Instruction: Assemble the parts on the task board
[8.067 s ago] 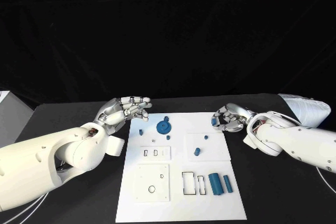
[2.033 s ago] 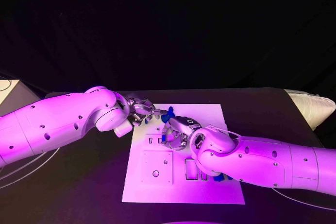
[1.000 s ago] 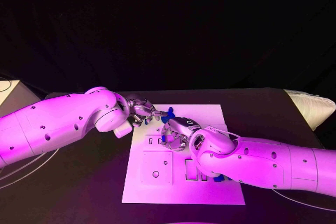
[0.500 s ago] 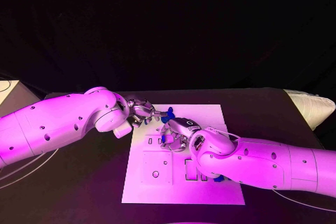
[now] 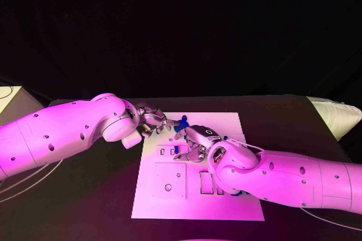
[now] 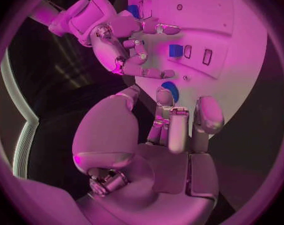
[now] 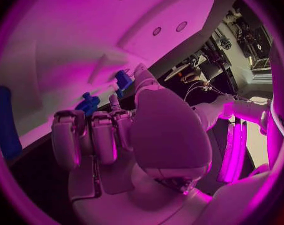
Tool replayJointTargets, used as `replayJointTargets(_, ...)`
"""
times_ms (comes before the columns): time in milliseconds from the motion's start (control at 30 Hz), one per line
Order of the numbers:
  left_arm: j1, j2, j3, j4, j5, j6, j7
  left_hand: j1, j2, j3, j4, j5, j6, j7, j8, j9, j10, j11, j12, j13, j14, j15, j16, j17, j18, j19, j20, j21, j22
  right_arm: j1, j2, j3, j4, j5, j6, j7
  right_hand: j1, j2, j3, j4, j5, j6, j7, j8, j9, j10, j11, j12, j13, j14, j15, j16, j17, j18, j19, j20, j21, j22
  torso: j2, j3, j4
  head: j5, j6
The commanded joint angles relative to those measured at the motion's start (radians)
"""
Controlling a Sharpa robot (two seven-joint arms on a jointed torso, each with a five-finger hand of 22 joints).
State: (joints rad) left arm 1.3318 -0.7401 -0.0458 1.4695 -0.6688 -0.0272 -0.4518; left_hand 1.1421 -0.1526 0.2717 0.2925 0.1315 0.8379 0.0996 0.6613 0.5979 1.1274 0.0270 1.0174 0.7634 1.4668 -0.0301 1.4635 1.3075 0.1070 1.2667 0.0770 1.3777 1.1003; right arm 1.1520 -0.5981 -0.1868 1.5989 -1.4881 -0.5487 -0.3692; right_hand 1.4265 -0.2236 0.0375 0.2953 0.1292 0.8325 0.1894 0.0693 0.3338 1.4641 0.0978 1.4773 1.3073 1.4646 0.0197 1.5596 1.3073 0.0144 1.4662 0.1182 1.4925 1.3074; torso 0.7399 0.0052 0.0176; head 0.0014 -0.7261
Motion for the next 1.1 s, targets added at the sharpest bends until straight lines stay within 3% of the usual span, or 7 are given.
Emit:
replayJointTargets(33,0.001,-0.001,0.0,0.0,-0.007,0.022,-0.003,-0.001,0.007,-0.009,0.001,0.001,-0.003,-0.001,0.004,0.003,-0.001,-0.001,0.005,0.001,0.023,-0.003,-0.001,0.051,-0.013,0.003,-0.001,0.003,0.001,0.001,-0.019,0.002,0.025,0.007,-0.064,0.025,0.012,0.004,-0.004,-0.001,0.012,-0.01,0.002,-0.004,-0.003,0.029,0.007,-0.004,0.185,0.096,0.007,-0.004,0.223,0.006,0.062,0.01,-0.001,0.208,0.0,0.0006,-0.0004,0.001,-0.001)
replayJointTargets(233,0.0,-0.002,0.0,0.0,-0.008,0.026,-0.004,-0.002,0.008,-0.01,0.001,0.001,-0.003,-0.002,0.004,0.004,-0.001,-0.001,0.005,0.001,0.023,-0.003,-0.001,0.051,-0.012,0.003,-0.001,0.002,0.0,0.017,-0.084,0.009,0.093,0.054,-0.081,0.063,0.013,0.016,0.002,-0.002,0.023,0.006,-0.004,0.005,-0.001,0.03,0.003,-0.002,0.185,0.096,0.005,-0.005,0.222,0.007,0.062,0.009,-0.003,0.207,-0.002,0.0001,-0.0004,-0.004,0.003)
replayJointTargets(367,0.0,-0.003,-0.001,-0.002,-0.009,0.032,-0.006,-0.003,0.008,-0.01,0.0,0.001,-0.003,-0.002,0.005,0.004,0.0,-0.001,0.006,0.002,0.023,-0.003,0.0,0.052,-0.013,0.004,-0.001,0.003,0.002,0.046,-0.141,0.012,0.136,0.155,-0.041,0.142,0.03,0.042,0.026,-0.006,0.033,0.034,-0.007,0.021,0.004,0.029,-0.001,-0.002,0.184,0.095,0.002,-0.006,0.219,0.009,0.058,0.006,-0.012,0.202,-0.004,0.0015,-0.0018,-0.002,0.007)
replayJointTargets(500,0.0,-0.002,-0.007,-0.003,-0.018,0.047,-0.008,-0.003,0.008,-0.011,0.0,0.001,-0.003,-0.002,0.005,0.005,-0.001,-0.001,0.005,0.0,0.023,-0.003,0.0,0.051,-0.013,0.004,-0.001,0.003,0.002,0.084,-0.212,0.014,0.177,0.257,0.032,0.214,0.072,0.063,0.063,-0.019,0.109,0.051,-0.012,0.034,0.006,0.025,-0.006,-0.005,0.182,0.093,-0.003,-0.009,0.213,0.014,0.047,0.002,-0.032,0.189,-0.008,0.0021,-0.0022,-0.002,0.008)
replayJointTargets(667,0.0,0.004,-0.019,-0.004,-0.038,0.072,-0.014,0.0,0.012,-0.011,-0.001,0.002,-0.004,-0.003,0.005,0.007,0.009,-0.002,0.017,0.016,0.029,-0.004,0.007,0.066,-0.017,0.018,-0.001,0.012,0.024,0.126,-0.3,0.022,0.206,0.355,0.069,0.248,0.123,0.056,0.103,-0.045,0.157,0.044,-0.01,0.034,0.003,0.017,-0.006,-0.013,0.175,0.095,-0.004,-0.006,0.221,0.016,0.042,0.0,-0.042,0.184,-0.013,0.0027,0.0,-0.002,0.007)
replayJointTargets(867,0.0,0.024,-0.029,-0.019,-0.088,0.154,-0.035,-0.021,0.022,-0.025,0.001,-0.002,-0.008,-0.002,0.004,0.016,0.018,-0.001,0.03,0.03,0.033,-0.004,0.013,0.076,-0.018,0.023,-0.002,0.017,0.032,0.178,-0.362,0.028,0.189,0.566,0.009,0.278,0.117,0.054,0.111,-0.04,0.16,0.049,-0.011,0.04,0.004,0.014,-0.006,-0.016,0.172,0.094,-0.003,-0.007,0.218,0.018,0.039,0.0,-0.048,0.18,-0.018,0.0054,-0.0005,-0.01,0.001)
replayJointTargets(1100,0.001,0.058,-0.033,-0.047,-0.145,0.244,-0.052,-0.088,0.052,-0.061,0.002,-0.016,-0.019,0.001,-0.002,0.031,0.023,0.001,0.048,0.049,0.038,-0.001,0.021,0.09,-0.02,0.026,0.0,0.023,0.041,0.202,-0.377,0.032,0.147,0.789,-0.066,0.289,0.112,0.05,0.119,-0.037,0.16,0.035,-0.008,0.037,0.001,0.0,-0.004,-0.031,0.159,0.093,-0.002,-0.01,0.212,0.023,0.028,0.001,-0.069,0.167,-0.017,0.0079,0.0002,-0.006,-0.005)
